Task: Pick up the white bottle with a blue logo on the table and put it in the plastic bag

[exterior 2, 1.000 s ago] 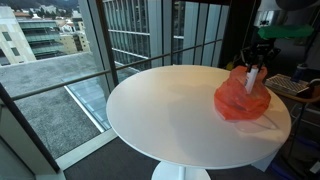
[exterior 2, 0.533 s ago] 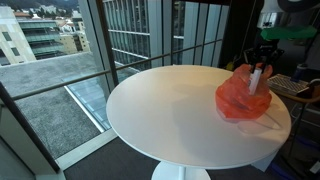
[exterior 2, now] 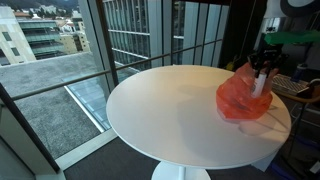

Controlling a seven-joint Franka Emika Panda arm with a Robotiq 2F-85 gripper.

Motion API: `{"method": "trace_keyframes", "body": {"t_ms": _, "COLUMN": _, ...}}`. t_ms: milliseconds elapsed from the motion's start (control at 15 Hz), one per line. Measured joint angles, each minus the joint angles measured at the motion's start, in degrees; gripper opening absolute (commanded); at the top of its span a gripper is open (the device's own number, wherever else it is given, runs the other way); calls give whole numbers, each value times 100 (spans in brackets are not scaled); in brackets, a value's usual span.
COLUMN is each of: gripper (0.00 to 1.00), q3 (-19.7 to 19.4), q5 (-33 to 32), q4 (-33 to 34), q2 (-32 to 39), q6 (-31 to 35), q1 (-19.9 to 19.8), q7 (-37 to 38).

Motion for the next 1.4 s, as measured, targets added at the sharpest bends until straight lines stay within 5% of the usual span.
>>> {"method": "trace_keyframes", "body": {"t_ms": 1067, "gripper": 12, "q3": 24, "q5": 0, "q4": -438, "q2": 135, "q6": 873, "q1": 124, "q7": -18}}
{"method": "trace_keyframes", "body": {"t_ms": 1200, "gripper": 28, "q3": 24, "q5": 0, "q4": -443, "q2": 166, "q6": 890, "q1": 133, "q7": -18}}
{"method": "trace_keyframes", "body": {"t_ms": 1267, "gripper": 59, "q3": 24, "q5": 0, "q4": -443, "q2": 180, "q6": 890, "q1": 133, "q7": -18}}
{"method": "trace_keyframes", "body": {"t_ms": 1400, "gripper": 66, "q3": 24, "q5": 0, "q4": -443, "q2": 191, "q6": 890, "q1": 133, "q7": -18}}
